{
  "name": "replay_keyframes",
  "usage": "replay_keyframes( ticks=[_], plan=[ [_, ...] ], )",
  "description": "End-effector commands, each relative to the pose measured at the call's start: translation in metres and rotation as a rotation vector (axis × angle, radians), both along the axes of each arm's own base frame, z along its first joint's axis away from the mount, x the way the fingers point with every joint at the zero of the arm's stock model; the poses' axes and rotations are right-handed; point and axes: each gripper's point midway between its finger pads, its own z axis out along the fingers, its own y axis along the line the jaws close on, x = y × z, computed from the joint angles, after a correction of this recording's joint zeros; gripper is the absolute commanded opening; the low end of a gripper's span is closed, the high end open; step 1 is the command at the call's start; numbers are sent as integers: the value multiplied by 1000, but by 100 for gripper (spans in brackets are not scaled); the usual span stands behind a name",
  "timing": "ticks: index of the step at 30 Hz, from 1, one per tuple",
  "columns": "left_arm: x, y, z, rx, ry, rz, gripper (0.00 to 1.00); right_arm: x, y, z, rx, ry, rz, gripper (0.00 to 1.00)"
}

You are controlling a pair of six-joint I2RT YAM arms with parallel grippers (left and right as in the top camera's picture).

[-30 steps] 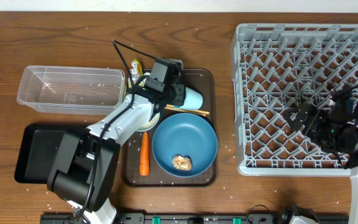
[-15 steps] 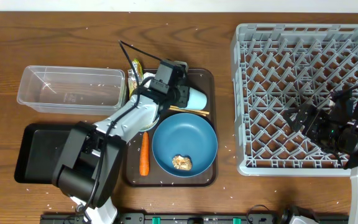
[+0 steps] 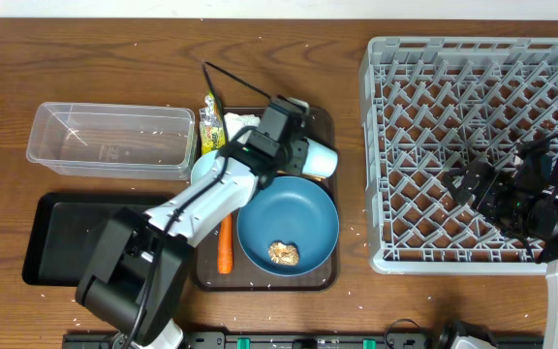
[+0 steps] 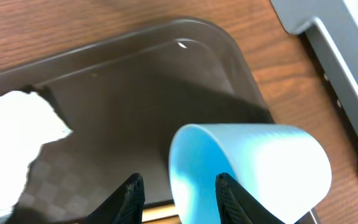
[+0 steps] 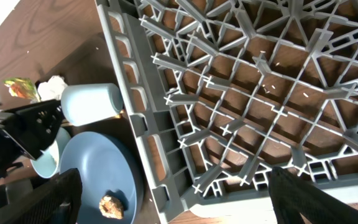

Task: Sort waste into correct bins and load items into the dishwasher rack
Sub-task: 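Reach the left gripper to the light-blue cup and grasp it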

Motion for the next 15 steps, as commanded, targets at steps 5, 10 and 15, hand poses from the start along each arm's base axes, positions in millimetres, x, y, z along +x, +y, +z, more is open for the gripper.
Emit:
replay_keyframes(
  ticks=[5,10,15],
  plan=[
    [4,9,13,93,-56,19,39,2,2,4,-18,-14,22,90],
    [2,3,34,47,-84,0,40,2,2,4,-18,-15,22,91],
    [-7,-13,51,-15,-99,-52,40,1,0,3,-28,-13,23,91]
  ],
)
